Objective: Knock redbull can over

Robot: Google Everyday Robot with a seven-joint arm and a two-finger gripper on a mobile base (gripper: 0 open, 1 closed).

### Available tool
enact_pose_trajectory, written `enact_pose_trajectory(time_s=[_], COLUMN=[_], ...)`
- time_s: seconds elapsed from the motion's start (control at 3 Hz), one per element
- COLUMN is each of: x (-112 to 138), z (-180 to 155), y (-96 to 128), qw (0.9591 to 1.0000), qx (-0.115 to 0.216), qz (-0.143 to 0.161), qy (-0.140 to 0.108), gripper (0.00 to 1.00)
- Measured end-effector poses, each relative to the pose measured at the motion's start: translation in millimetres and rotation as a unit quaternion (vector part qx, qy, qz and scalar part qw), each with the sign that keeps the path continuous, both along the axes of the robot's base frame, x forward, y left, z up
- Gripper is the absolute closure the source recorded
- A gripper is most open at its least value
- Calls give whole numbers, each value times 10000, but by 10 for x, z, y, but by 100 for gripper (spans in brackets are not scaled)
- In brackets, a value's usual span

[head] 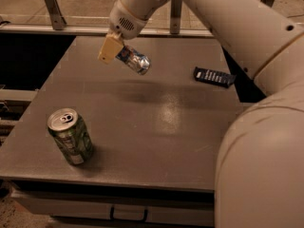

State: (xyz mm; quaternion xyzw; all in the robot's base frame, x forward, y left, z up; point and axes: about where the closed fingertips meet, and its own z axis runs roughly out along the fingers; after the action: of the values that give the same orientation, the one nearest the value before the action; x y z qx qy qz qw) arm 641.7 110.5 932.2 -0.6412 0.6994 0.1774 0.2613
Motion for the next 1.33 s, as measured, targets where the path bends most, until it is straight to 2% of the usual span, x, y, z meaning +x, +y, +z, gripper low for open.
enact_pose_trajectory(time_s=[0.33,0.67,1.33], x=[-174,-285,-317], z=[-326,-571,-734], y=[261,425,622], qw=[9978,9943,9906], qx=[-159,-260,-282], qz=[412,662,921], qy=[487,795,975], gripper=[82,58,12])
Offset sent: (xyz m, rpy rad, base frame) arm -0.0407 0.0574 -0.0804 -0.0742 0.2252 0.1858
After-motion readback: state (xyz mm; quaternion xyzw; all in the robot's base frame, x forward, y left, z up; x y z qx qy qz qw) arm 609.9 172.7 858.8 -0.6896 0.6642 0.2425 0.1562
